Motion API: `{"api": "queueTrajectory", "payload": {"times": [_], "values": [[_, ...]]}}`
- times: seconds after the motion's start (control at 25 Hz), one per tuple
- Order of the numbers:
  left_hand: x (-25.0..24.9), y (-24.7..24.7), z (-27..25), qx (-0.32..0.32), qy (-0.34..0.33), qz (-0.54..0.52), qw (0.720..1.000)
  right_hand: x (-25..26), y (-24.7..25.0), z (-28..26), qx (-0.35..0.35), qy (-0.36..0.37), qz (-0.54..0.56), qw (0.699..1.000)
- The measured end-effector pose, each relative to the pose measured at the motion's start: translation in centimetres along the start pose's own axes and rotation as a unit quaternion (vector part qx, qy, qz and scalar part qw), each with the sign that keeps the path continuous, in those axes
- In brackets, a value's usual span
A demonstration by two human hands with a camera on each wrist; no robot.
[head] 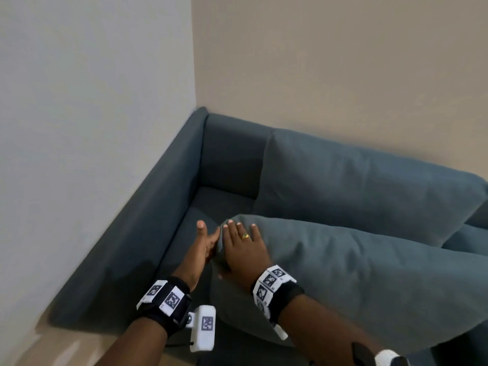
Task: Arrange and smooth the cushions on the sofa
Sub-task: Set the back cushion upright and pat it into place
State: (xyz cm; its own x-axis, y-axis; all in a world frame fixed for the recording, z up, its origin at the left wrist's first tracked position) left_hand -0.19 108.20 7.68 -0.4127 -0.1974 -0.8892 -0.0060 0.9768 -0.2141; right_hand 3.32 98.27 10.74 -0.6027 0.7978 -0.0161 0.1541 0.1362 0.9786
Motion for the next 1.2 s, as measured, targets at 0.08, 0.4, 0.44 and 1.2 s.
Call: {"api": "queueTrajectory", "payload": {"times": [0.08,0.4,0.44,1.2], "values": [[0.2,0.5,-0.5,0.005,0.006,0.021,1.0,0.3,-1.3,-0.4,-0.019,-0.029,-0.031,0.999],[-2.7,-6.6,-0.1,0.013,-0.148,0.286,0.947,-12.2,15.5,-7.4,-0.345,-0.135,0.024,0.929],[-2.8,-7.6,-0.2,0.005,-0.156,0.343,0.926,-14.1,18.1,-9.0,-0.366,-0.153,0.056,0.916],[-15.8,-31.0,-2.7,-0.065,-0.44,0.498,0.744,-50.8,14.3,-43.7,-0.563,-0.383,0.432,0.592]]}}
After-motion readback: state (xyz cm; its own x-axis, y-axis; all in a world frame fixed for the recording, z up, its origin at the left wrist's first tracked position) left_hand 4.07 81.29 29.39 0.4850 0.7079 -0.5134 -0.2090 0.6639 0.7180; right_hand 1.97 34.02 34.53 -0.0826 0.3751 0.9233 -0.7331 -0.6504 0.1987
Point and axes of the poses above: each hand's wrist, its own z-axis towards the middle knuckle, its own y-axis out of the back of the hand, x = y × z, the point moved 6 cm from there along z, towards the middle knuckle, and after that the axes turned 1 degree about -z, right-handed, at the moved point
